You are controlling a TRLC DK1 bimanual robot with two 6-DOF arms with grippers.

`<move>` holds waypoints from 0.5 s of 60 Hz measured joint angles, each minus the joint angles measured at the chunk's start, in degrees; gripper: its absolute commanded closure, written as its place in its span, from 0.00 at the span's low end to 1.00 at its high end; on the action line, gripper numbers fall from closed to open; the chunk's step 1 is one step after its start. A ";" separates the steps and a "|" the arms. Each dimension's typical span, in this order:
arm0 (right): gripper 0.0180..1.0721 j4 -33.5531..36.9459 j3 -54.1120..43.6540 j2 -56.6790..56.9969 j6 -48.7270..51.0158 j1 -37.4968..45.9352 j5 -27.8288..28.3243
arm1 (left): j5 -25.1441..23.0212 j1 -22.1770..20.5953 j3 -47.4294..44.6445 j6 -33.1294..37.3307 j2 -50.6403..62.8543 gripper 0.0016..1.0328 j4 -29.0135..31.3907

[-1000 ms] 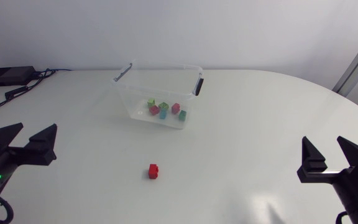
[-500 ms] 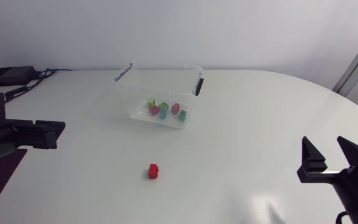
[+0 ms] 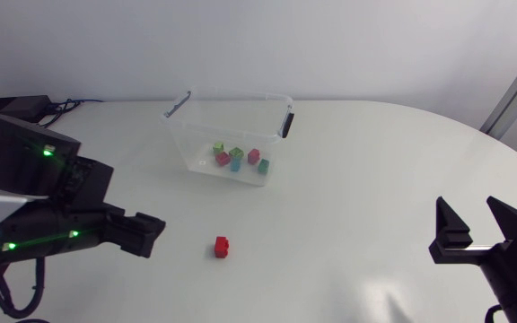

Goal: Place the duplo bricks in the container

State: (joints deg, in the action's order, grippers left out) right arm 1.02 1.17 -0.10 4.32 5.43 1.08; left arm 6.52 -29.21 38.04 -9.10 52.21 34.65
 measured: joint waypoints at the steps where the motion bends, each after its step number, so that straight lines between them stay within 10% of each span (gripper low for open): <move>1: 0.05 0.00 0.00 0.00 0.00 0.00 0.00 | 0.00 -0.48 0.00 -0.20 0.85 0.04 0.00; 30: 0.05 0.00 0.00 0.00 0.00 0.00 0.00 | 0.00 -9.27 2.91 -3.30 19.06 0.04 -5.05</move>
State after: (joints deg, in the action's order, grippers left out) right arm 1.02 1.17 -0.10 4.32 5.43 1.08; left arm 6.52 -38.48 40.95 -12.40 71.26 29.61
